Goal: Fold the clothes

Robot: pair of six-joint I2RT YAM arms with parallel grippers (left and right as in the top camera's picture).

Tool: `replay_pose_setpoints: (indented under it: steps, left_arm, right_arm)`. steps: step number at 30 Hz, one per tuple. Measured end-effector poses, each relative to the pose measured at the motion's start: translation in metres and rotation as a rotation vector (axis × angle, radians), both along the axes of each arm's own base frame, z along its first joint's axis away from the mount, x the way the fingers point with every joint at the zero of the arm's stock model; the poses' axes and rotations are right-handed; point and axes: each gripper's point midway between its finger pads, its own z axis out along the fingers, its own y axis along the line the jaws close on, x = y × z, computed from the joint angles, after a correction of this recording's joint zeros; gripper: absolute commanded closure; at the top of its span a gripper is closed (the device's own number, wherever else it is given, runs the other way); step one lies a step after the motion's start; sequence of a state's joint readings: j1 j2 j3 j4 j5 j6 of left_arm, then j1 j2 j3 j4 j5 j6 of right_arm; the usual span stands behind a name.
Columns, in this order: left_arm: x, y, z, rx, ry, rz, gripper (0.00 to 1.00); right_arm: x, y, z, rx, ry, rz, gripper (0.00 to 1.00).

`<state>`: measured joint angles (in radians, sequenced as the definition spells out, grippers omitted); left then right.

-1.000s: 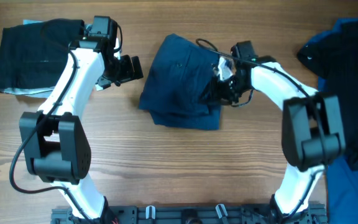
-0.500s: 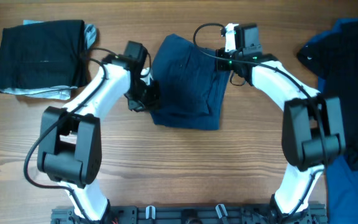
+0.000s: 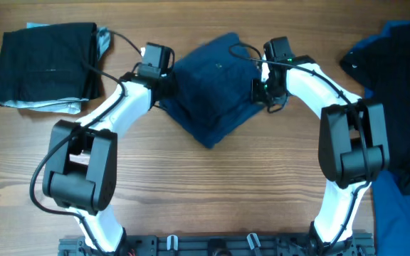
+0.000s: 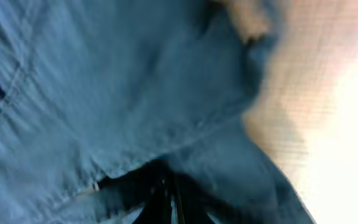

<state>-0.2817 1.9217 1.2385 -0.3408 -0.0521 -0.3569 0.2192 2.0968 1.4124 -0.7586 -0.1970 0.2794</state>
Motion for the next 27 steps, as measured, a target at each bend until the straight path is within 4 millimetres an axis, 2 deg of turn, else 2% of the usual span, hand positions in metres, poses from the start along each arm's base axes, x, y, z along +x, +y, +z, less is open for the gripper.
replay_pose_setpoints:
  steps: [2, 4, 8, 9, 10, 11, 12, 13, 15, 17, 18, 19, 21, 22, 24, 26, 27]
  left_arm:
    - [0.023, 0.011, 0.012, 0.001, -0.096, 0.017, 0.63]
    - [0.045, 0.026, 0.018, -0.003, -0.179, 0.049, 0.61]
    - [0.055, 0.060, 0.011, -0.009, -0.183, 0.104, 0.51]
    - [0.054, 0.063, 0.013, -0.020, -0.179, 0.108, 0.51]
    - [0.047, 0.067, 0.019, -0.041, -0.153, 0.113, 0.45]
    - [0.042, 0.068, 0.038, -0.070, -0.159, 0.126, 0.41]
    - [0.032, 0.066, 0.050, -0.099, -0.136, 0.133, 0.35]
    - [0.006, 0.062, 0.065, -0.147, -0.062, 0.146, 0.32]
    - [-0.028, 0.048, 0.089, -0.224, 0.019, 0.134, 0.32]
    - [-0.058, 0.028, 0.082, -0.269, 0.146, 0.099, 0.31]
    - [-0.076, 0.009, 0.064, -0.292, 0.235, 0.061, 0.28]
    - [-0.081, -0.001, 0.058, -0.298, 0.256, 0.042, 0.25]
    - [-0.094, -0.022, 0.042, -0.315, 0.309, 0.008, 0.19]
    - [-0.110, -0.047, 0.025, -0.329, 0.375, -0.042, 0.15]
    - [-0.109, -0.058, 0.021, -0.338, 0.369, -0.068, 0.13]
    - [-0.106, -0.067, 0.016, -0.344, 0.362, -0.085, 0.12]
    - [-0.112, -0.075, 0.003, -0.336, 0.398, -0.102, 0.12]
  right_arm:
    - [-0.023, 0.004, 0.000, 0.019, 0.098, -0.007, 0.96]
    - [-0.035, 0.009, 0.000, 0.022, 0.139, 0.000, 0.96]
    - [-0.047, 0.006, 0.005, -0.024, 0.136, 0.013, 0.95]
    - [-0.052, 0.002, 0.012, -0.045, 0.122, 0.014, 0.81]
    - [-0.046, -0.001, 0.050, -0.046, 0.010, 0.015, 0.52]
    - [-0.039, -0.001, 0.076, -0.033, -0.073, 0.013, 0.48]
    - [-0.033, -0.001, 0.106, -0.018, -0.167, 0.017, 0.48]
    - [-0.028, -0.001, 0.144, 0.001, -0.290, 0.025, 0.50]
    - [-0.023, -0.001, 0.203, 0.031, -0.487, 0.058, 0.56]
    - [-0.009, 0.002, 0.218, 0.024, -0.583, 0.103, 0.57]
    - [0.001, 0.002, 0.210, 0.004, -0.592, 0.110, 0.57]
    - [0.010, 0.001, 0.205, -0.017, -0.603, 0.113, 0.57]
    - [0.026, -0.002, 0.182, -0.064, -0.586, 0.118, 0.57]
    - [0.030, -0.008, 0.139, -0.127, -0.495, 0.121, 0.51]
    - [0.038, -0.013, 0.124, -0.147, -0.481, 0.114, 0.46]
    - [0.043, -0.024, 0.096, -0.170, -0.429, 0.101, 0.39]
    - [0.044, -0.032, 0.083, -0.179, -0.399, 0.090, 0.36]
